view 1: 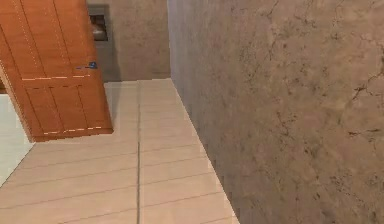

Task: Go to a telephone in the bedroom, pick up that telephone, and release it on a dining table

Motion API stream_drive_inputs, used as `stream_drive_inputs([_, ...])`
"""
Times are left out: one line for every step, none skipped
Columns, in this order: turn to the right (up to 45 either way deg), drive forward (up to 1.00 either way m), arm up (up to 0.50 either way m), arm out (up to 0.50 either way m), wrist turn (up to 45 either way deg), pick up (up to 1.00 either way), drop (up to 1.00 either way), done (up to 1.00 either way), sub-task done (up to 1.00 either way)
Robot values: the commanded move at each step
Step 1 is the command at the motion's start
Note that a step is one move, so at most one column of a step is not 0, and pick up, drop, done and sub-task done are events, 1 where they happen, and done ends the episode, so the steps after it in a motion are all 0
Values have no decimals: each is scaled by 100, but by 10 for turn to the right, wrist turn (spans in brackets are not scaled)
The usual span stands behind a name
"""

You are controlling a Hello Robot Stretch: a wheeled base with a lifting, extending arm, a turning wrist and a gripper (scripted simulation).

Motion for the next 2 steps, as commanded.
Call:
stream_drive_inputs([0,20,0,0,0,0,0,0,0])
stream_drive_inputs([-120,0,0,0,0,0,0,0,0])
